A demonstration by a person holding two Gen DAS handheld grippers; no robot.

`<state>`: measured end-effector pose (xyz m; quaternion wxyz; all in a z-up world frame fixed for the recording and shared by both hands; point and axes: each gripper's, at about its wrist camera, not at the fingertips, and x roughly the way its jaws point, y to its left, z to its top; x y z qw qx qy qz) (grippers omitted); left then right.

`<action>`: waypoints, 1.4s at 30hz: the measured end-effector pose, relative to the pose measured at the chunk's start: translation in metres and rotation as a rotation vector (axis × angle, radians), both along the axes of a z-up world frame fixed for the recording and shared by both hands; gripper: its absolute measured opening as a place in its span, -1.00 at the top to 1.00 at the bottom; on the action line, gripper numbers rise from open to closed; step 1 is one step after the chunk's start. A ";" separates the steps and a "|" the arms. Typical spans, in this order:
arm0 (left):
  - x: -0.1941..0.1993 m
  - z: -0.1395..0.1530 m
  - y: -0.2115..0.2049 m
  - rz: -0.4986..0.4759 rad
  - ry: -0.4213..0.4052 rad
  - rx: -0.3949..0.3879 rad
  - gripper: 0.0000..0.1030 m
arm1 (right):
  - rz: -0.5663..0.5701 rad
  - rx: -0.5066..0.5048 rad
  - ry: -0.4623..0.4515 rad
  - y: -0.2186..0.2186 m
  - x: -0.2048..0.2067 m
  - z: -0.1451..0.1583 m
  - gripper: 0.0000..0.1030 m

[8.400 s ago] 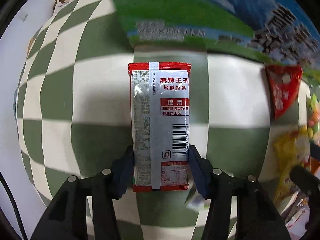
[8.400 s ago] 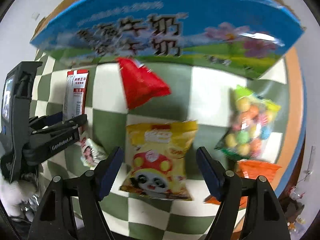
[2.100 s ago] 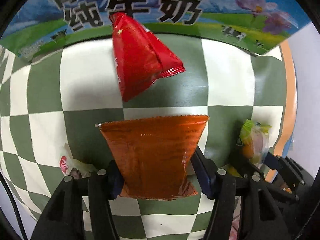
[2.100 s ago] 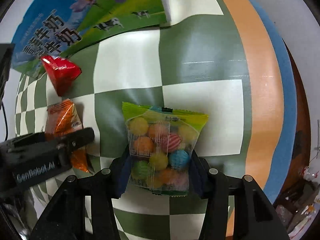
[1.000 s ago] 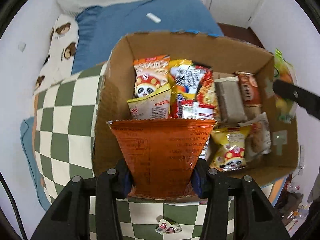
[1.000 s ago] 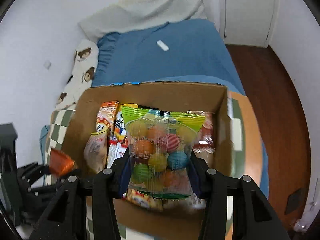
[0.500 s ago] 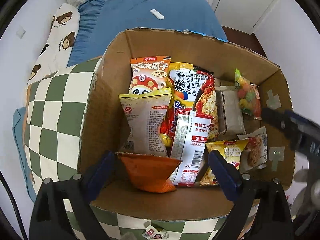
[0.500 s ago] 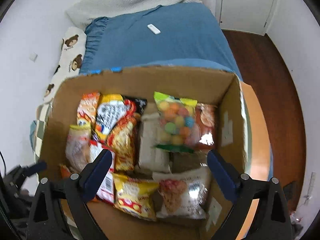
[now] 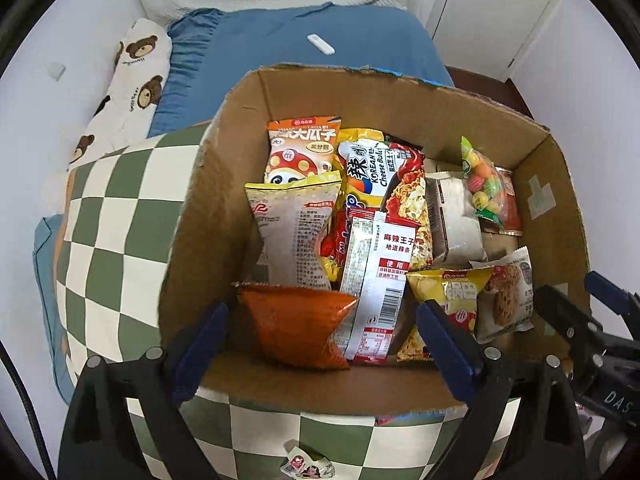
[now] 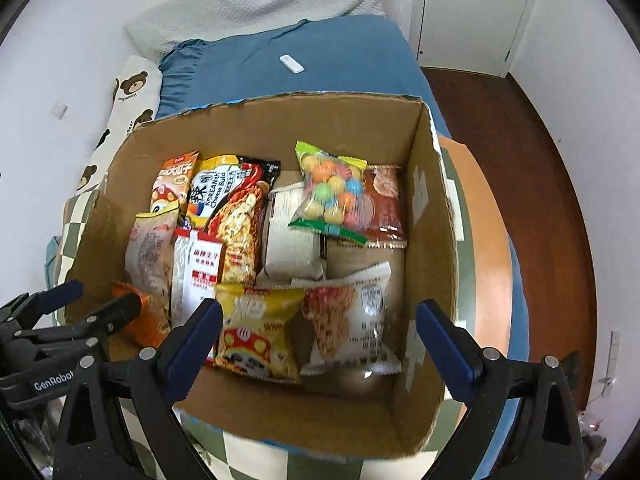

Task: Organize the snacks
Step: 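Withdraw both tools from the box toward the last snacks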

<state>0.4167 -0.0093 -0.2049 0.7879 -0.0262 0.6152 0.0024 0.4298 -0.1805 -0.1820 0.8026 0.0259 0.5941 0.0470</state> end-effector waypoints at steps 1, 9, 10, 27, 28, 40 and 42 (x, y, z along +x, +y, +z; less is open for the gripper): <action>-0.003 0.004 0.000 0.001 -0.012 0.000 -0.87 | 0.002 0.003 -0.004 0.000 -0.002 0.001 -0.92; -0.043 0.041 0.006 0.014 -0.138 0.007 -0.87 | 0.007 0.002 -0.075 -0.003 -0.039 0.027 -0.92; -0.050 0.047 0.006 0.013 -0.159 0.012 -0.87 | 0.004 0.001 -0.094 -0.004 -0.046 0.032 -0.92; -0.142 0.123 -0.004 -0.027 -0.363 -0.018 -0.87 | -0.001 -0.049 -0.351 -0.003 -0.152 0.128 -0.92; -0.146 0.126 -0.004 -0.025 -0.372 -0.021 -0.87 | -0.002 -0.054 -0.367 -0.002 -0.160 0.133 -0.92; -0.188 0.153 -0.003 -0.020 -0.452 -0.001 -0.87 | -0.016 -0.040 -0.452 0.001 -0.209 0.168 -0.93; -0.190 0.154 -0.003 -0.020 -0.453 0.000 -0.87 | -0.016 -0.035 -0.456 0.002 -0.212 0.171 -0.93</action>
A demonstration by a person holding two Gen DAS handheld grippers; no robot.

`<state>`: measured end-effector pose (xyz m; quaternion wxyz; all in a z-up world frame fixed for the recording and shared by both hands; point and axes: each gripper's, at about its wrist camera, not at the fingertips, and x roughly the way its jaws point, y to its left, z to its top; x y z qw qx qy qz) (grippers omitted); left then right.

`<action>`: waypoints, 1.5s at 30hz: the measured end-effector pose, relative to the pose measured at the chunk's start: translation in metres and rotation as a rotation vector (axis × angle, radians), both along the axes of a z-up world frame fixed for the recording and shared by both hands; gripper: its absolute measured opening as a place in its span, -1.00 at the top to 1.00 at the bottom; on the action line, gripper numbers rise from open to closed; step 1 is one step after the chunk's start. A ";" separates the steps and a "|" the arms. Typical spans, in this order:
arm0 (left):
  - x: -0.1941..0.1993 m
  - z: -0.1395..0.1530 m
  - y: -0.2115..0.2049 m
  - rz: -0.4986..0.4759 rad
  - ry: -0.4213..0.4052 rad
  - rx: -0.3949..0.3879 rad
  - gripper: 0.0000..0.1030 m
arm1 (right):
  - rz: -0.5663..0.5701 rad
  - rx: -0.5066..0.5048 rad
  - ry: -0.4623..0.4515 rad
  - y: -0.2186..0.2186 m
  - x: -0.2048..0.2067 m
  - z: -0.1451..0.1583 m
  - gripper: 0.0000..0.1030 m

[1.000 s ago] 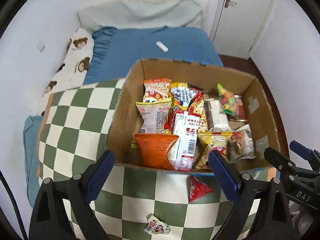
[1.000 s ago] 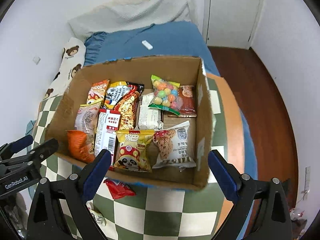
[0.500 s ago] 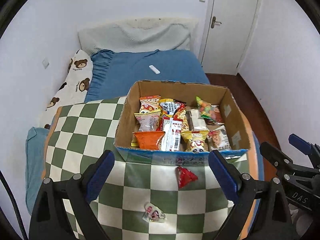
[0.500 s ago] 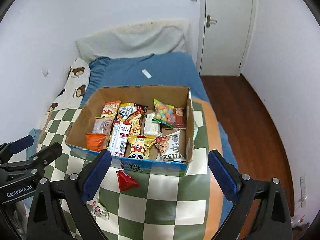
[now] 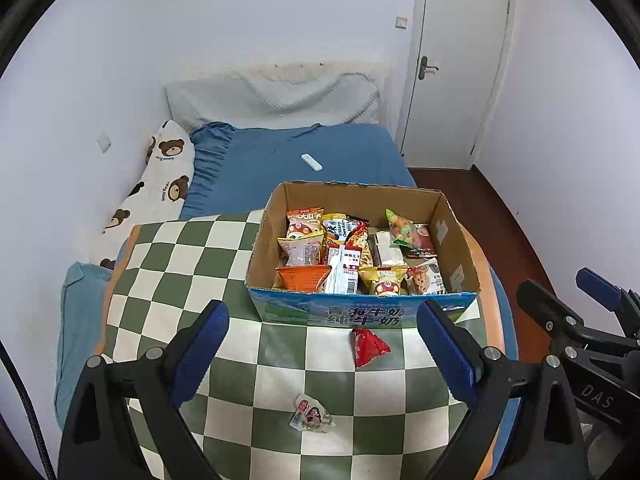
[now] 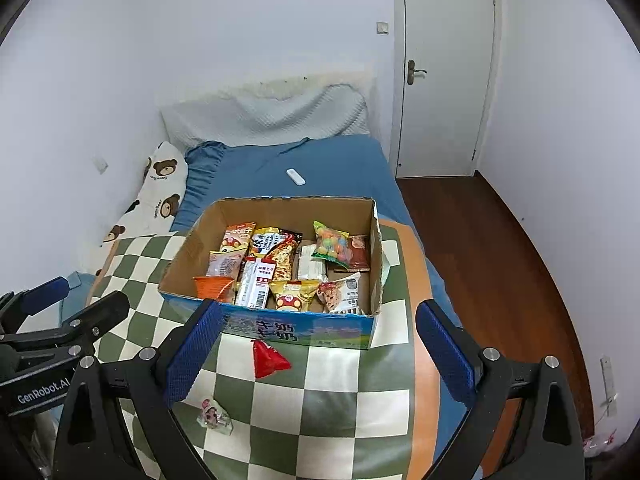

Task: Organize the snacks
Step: 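Withdraw both tools from the box toward the last snacks, then grasp the small white wrapped snack with the left tool while the right tool grasps the red packet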

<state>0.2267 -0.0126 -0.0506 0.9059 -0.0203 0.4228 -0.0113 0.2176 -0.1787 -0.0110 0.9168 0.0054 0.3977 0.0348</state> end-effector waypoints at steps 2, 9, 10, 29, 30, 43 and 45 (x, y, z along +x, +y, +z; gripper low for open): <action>-0.001 0.000 0.001 0.003 0.002 -0.001 -0.87 | -0.003 0.006 -0.006 -0.001 -0.003 0.002 -0.93; 0.004 -0.037 0.015 0.054 0.102 -0.005 -0.87 | 0.054 0.084 0.062 0.000 0.000 -0.022 -0.92; 0.004 -0.047 0.018 0.068 0.126 0.006 -0.87 | 0.066 0.108 0.082 0.001 0.002 -0.032 -0.92; 0.003 -0.266 0.035 0.133 0.649 -0.160 -0.87 | 0.268 0.045 0.477 0.086 0.097 -0.241 -0.22; 0.005 -0.269 0.030 0.114 0.645 -0.141 -0.82 | 0.275 0.034 0.485 0.090 0.100 -0.246 -0.22; 0.002 -0.284 0.011 0.050 0.642 -0.116 0.04 | 0.312 -0.043 0.560 0.071 0.064 -0.270 0.17; 0.002 -0.288 0.012 0.047 0.658 -0.142 0.02 | 0.290 -0.025 0.585 0.056 0.047 -0.272 0.18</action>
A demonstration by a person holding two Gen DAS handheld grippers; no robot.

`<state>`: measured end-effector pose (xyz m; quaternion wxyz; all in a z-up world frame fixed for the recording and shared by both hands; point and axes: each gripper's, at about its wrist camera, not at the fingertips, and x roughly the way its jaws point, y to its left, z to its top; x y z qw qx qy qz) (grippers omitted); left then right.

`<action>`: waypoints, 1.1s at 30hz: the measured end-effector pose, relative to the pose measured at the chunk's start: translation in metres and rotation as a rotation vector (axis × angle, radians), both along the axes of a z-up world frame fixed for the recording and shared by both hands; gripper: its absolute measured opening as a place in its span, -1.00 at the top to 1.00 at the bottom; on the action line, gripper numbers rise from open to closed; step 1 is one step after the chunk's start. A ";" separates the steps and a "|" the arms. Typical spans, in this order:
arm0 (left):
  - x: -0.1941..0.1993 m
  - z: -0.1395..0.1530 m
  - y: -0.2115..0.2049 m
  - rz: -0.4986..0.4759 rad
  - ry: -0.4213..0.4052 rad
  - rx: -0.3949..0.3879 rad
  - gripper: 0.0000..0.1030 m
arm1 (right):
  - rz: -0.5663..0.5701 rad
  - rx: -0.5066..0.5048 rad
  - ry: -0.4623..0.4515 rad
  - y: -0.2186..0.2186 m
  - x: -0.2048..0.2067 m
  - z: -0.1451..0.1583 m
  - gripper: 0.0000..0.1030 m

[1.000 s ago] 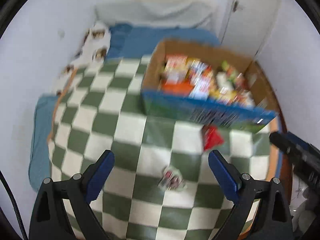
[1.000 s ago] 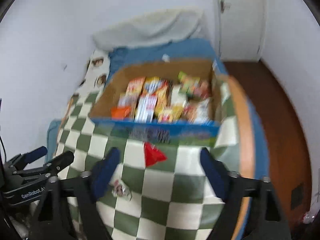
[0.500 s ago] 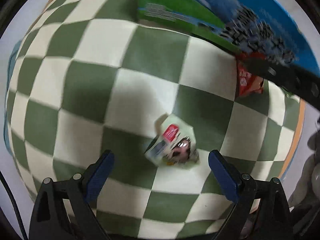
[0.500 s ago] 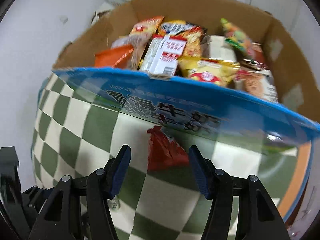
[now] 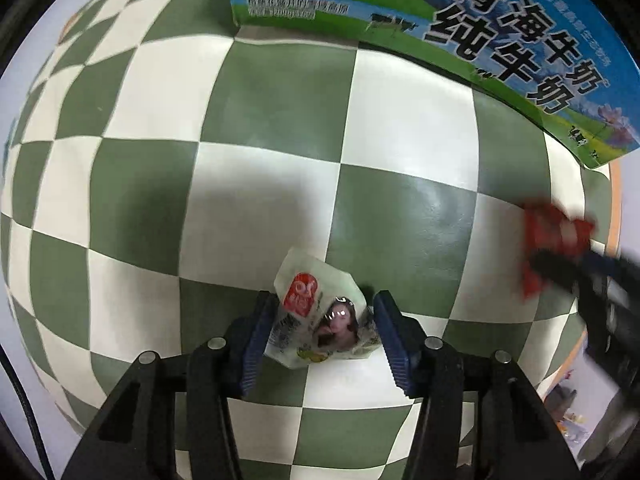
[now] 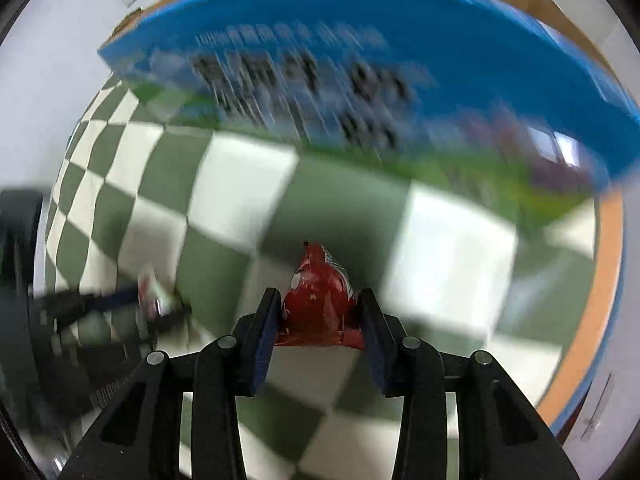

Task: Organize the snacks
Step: 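Grasp the small white wrapped snack with the left tool while the right tool grasps the red packet, then carry both snacks into the box and open both tools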

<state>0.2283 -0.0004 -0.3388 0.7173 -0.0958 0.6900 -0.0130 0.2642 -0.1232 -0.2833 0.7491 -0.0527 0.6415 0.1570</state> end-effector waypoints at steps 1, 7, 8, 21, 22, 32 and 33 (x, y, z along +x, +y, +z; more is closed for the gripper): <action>0.000 -0.003 0.000 0.004 0.012 -0.014 0.00 | -0.018 0.006 0.012 -0.007 -0.008 -0.002 0.18; 0.003 -0.011 -0.009 -0.016 0.024 -0.008 -0.03 | -0.126 0.041 0.035 -0.035 -0.032 -0.013 0.17; 0.003 -0.011 -0.011 -0.021 0.026 -0.006 -0.04 | -0.135 0.043 0.031 -0.036 -0.033 -0.014 0.17; 0.000 -0.014 -0.041 -0.126 0.029 -0.008 -0.27 | -0.194 0.054 0.031 -0.044 -0.033 -0.021 0.11; -0.002 -0.014 -0.042 -0.128 0.031 -0.018 -0.27 | -0.196 0.054 0.031 -0.045 -0.033 -0.020 0.11; 0.007 -0.017 -0.037 -0.138 0.004 0.020 -0.17 | -0.176 0.021 0.031 -0.030 -0.030 -0.027 0.09; 0.007 -0.015 -0.038 -0.136 0.001 0.021 -0.17 | -0.176 0.021 0.029 -0.027 -0.031 -0.028 0.09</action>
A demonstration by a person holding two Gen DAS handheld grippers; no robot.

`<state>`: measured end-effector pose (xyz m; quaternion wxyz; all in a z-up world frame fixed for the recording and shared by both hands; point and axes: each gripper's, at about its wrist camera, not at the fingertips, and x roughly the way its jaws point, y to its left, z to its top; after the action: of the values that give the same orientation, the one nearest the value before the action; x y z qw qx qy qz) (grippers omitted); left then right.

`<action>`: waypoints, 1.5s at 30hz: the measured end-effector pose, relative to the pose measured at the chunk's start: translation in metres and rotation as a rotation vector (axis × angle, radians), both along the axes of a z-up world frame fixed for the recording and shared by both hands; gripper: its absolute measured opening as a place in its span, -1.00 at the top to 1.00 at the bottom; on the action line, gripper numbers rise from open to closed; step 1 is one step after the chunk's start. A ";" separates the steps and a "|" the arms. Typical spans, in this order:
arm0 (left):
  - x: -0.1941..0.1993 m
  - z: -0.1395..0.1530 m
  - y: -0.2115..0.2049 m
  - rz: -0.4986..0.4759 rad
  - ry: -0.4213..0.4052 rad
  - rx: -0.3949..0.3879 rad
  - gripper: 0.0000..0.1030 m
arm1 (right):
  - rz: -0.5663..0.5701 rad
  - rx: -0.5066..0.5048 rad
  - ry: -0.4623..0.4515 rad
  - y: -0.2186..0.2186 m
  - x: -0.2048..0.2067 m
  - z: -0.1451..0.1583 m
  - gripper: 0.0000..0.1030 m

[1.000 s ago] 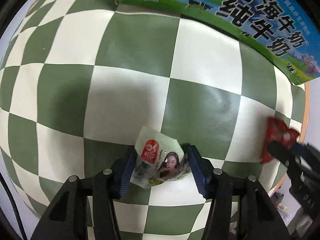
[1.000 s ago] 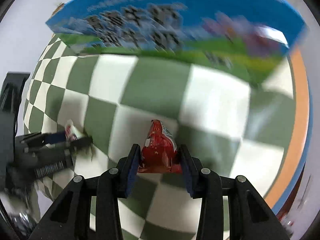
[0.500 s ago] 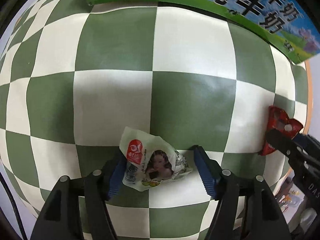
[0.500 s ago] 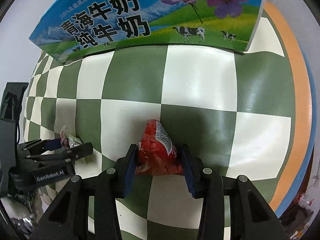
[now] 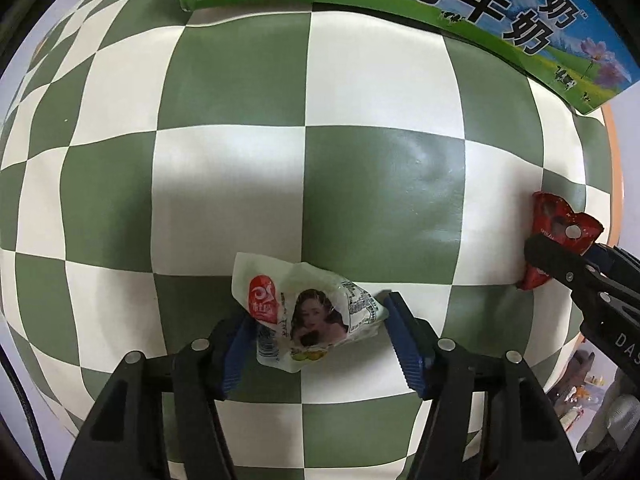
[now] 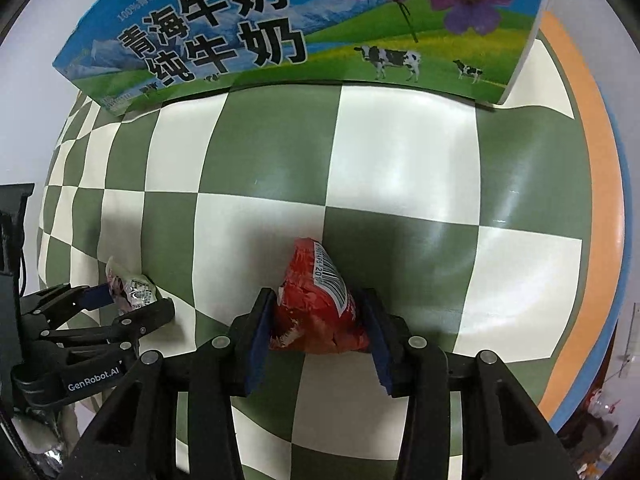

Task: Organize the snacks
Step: 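Carry both snacks into the box and open both tools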

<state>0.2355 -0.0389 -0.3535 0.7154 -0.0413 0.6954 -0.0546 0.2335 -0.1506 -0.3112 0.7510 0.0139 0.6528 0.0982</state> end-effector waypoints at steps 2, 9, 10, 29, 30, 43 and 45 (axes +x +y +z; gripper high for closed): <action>0.000 0.003 0.000 0.003 -0.005 -0.002 -0.16 | 0.000 0.001 -0.007 0.001 -0.001 0.001 0.10; -0.008 0.018 0.015 0.003 -0.021 -0.052 -0.16 | -0.015 0.034 -0.040 0.000 -0.006 0.012 0.13; -0.008 0.023 0.014 0.001 -0.026 -0.062 -0.16 | -0.020 0.048 -0.043 -0.001 -0.006 0.016 0.14; 0.122 0.187 0.003 -0.044 -0.282 -0.199 -0.16 | -0.054 0.228 -0.319 -0.029 0.070 0.178 0.15; 0.133 0.188 0.000 -0.046 -0.290 -0.180 -0.16 | -0.055 0.220 -0.330 -0.031 0.081 0.182 0.15; 0.285 0.111 -0.009 -0.111 -0.116 0.065 -0.19 | -0.111 0.056 -0.116 -0.043 0.240 0.125 0.15; 0.293 0.099 -0.011 -0.121 -0.081 0.077 -0.21 | -0.128 0.042 -0.083 -0.047 0.250 0.113 0.12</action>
<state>0.5288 -0.0496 -0.2548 0.7393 0.0305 0.6687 -0.0728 0.4834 -0.1978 -0.1978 0.7816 0.0672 0.6168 0.0642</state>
